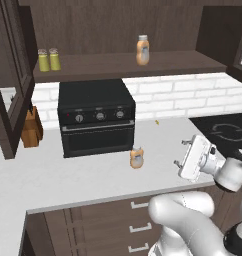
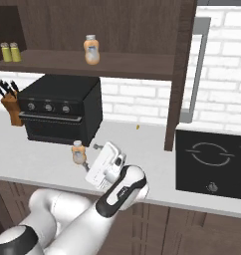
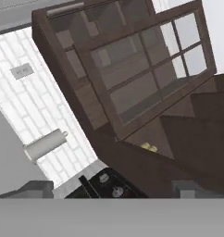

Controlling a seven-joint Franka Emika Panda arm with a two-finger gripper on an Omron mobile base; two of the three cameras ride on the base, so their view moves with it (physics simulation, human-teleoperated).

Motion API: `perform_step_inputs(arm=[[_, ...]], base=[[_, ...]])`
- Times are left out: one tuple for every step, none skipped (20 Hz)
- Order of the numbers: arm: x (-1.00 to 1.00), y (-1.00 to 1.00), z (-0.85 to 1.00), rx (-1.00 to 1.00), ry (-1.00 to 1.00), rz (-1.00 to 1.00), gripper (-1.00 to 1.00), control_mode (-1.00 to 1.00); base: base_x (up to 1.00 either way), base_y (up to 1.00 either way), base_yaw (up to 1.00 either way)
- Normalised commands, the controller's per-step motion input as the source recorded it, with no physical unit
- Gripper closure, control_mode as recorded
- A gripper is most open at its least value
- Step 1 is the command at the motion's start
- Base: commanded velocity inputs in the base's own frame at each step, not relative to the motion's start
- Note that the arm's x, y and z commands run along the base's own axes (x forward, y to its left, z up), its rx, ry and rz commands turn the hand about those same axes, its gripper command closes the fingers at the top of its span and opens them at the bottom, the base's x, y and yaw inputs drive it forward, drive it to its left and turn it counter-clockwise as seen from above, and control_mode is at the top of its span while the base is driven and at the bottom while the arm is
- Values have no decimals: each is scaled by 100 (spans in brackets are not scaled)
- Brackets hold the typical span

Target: Put the shaker and condiment bottle from the counter next to their counterparts in the cabinet.

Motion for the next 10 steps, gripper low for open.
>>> perform_step_inputs(arm=[[23,-20,16,-16,28,10,-100,-100],[9,-26,18,-23,31,8,-100,-100],[17,-33,0,-24,33,7,-100,-100],[5,-44,0,-26,26,5,-100,-100],[0,-44,0,-24,20,3,-100,-100],[0,-34,0,-24,12,2,-100,-100],[-9,-13,0,-24,10,0,-100,-100],[0,0,0,-25,15,0,-100,-100],[0,0,0,-27,16,0,-100,-100],[0,0,0,-28,21,0,-100,-100]], base=[[0,0,0],[0,0,0],[0,0,0],[0,0,0],[0,0,0],[0,0,0],[0,0,0],[0,0,0],[0,0,0],[0,0,0]])
